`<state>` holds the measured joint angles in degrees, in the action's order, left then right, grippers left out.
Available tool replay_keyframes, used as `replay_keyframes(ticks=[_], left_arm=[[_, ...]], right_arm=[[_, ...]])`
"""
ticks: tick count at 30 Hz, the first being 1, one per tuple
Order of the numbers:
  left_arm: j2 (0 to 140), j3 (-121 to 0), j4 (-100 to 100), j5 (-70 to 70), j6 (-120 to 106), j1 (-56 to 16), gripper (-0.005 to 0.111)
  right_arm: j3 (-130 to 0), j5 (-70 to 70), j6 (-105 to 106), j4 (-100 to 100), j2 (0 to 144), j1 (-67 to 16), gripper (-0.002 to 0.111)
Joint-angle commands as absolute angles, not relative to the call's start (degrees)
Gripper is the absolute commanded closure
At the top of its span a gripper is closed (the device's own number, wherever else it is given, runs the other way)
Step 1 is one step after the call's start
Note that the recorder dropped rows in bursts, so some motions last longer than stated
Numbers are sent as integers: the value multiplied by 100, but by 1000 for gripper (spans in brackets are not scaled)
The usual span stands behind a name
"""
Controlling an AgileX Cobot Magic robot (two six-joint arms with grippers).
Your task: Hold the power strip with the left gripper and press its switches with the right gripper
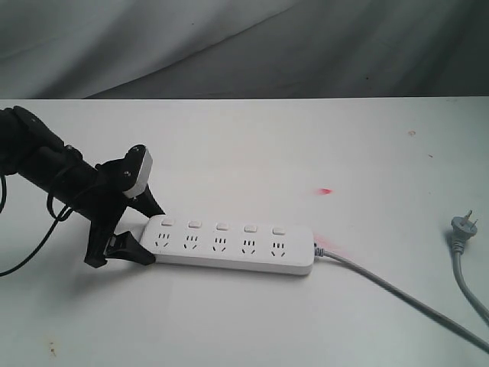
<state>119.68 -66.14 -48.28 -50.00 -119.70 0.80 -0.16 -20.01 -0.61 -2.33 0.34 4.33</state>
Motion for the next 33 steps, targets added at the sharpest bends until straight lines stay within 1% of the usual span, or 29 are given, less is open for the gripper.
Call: replay_keyframes(ticks=[1,9,11,15,17,23,25,26,28,31,33], left_arm=[[11942,-6634,-4872,-4974,-11997,39,107],[11942,-6634,-4872,-4974,-11997,39,107],[11942,-6634,-4872,-4974,-11997,39,107],[11942,-6634,-4872,-4974,-11997,39,107],[11942,-6634,-4872,-4974,-11997,39,107],[11942,-6634,-4872,-4974,-11997,39,107],[11942,-6634,-4872,-4974,-11997,39,107],[11942,-6634,-4872,-4974,-11997,39,107],[11942,-6634,-4872,-4974,-11997,39,107],[11942,-6634,-4872,-4974,-11997,39,107],[11942,-6634,-4872,-4974,-11997,39,107]], right_arm=[[0,-1999,-50,-203,0,469,108],[0,-1851,64,-46,0,469,108],[0,-1232,40,-181,0,469,108],[0,792,40,-652,0,469,108],[0,1517,40,-652,0,469,108],[0,3148,0,-679,0,469,108],[0,3738,-434,-1086,0,457,108],[-32,3788,-739,-1296,0,458,108],[-517,3099,-696,-1560,0,458,108],[-1662,1545,402,-1987,168,458,108],[-2416,1112,1246,-2444,660,458,108]])
